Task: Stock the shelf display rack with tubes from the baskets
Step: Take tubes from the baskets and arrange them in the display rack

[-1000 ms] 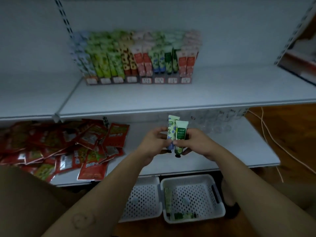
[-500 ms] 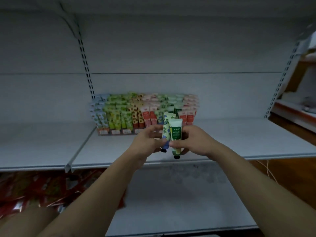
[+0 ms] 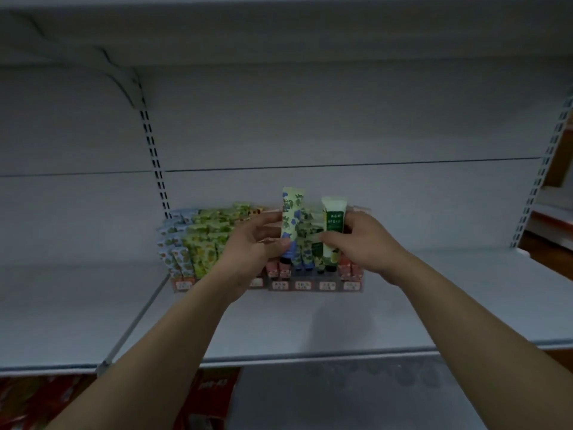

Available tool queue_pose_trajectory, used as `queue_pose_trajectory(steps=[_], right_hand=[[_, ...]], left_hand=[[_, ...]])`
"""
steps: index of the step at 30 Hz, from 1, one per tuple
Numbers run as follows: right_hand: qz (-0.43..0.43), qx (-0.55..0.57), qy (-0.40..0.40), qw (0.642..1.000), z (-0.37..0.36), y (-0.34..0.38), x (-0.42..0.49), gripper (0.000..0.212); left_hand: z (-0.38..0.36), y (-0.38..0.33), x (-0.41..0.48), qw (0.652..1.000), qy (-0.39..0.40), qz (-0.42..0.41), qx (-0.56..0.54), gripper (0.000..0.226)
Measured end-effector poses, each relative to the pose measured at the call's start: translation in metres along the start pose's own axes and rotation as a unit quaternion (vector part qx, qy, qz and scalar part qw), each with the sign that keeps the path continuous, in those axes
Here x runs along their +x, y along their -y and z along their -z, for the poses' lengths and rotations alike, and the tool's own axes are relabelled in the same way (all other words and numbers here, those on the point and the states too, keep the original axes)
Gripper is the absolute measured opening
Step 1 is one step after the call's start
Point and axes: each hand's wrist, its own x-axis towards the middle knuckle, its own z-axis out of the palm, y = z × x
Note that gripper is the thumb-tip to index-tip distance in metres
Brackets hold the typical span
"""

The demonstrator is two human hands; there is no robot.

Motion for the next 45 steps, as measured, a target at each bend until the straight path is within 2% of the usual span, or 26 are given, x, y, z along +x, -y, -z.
queue_pose_trajectory(steps=[3,7,15,18,22,25,28,31,34,36,38,40,42,45], right_hand=[[0.003,0.014,0.020,1.000,-0.012,-0.011,0.002,0.007],[0.014,0.087,0.017,0.996,-0.036,-0.020,0.003,0.024],[-0.002,0.189,-0.067,0.980,-0.061,-0.025,0.015,0.027],[0.006,0.162,-0.076,0.984,-0.070,-0.023,0.014,0.029],[0.015,0.152,-0.049,0.987,-0.081,-0.020,0.012,0.026],[0.008,0.156,-0.041,0.987,-0.083,-0.021,0.013,0.030],[-0.028,0.213,-0.027,0.976,-0.082,-0.023,0.013,0.037],[-0.053,0.234,-0.002,0.971,-0.078,-0.024,0.012,0.027],[-0.058,0.188,0.024,0.980,-0.070,-0.027,0.013,0.022],[-0.068,0.159,0.029,0.984,-0.061,-0.029,0.016,0.030],[-0.075,0.180,0.018,0.981,-0.052,-0.028,0.018,0.031],[-0.053,0.126,-0.019,0.990,-0.046,-0.024,0.018,0.024],[-0.012,0.042,-0.046,0.998,-0.043,-0.024,0.020,0.026],[0.012,-0.012,-0.083,0.996,-0.039,-0.024,0.024,0.024]], left_hand=[[-0.007,0.003,0.011,1.000,-0.011,0.007,-0.022,0.040],[-0.017,0.008,0.022,0.997,-0.037,0.012,-0.061,0.028],[-0.013,0.016,0.028,0.989,-0.077,0.043,-0.122,0.011],[-0.009,0.022,0.026,0.987,-0.084,0.058,-0.122,0.006],[-0.001,0.029,0.025,0.986,-0.104,0.075,-0.106,0.027],[0.000,0.026,0.023,0.987,-0.101,0.081,-0.094,0.022],[0.002,0.025,0.022,0.990,-0.079,0.072,-0.091,0.032],[0.004,0.026,0.021,0.994,-0.058,0.063,-0.070,0.028],[0.007,0.027,0.026,0.997,-0.037,0.063,-0.020,0.036],[0.008,0.028,0.030,0.996,-0.037,0.078,-0.008,0.046],[0.004,0.025,0.031,0.994,-0.043,0.101,-0.011,0.051],[-0.004,0.027,0.033,0.992,-0.053,0.114,-0.012,0.055],[-0.013,0.029,0.036,0.992,-0.072,0.107,0.000,0.059],[-0.020,0.031,0.032,0.993,-0.056,0.032,0.097,0.056]])
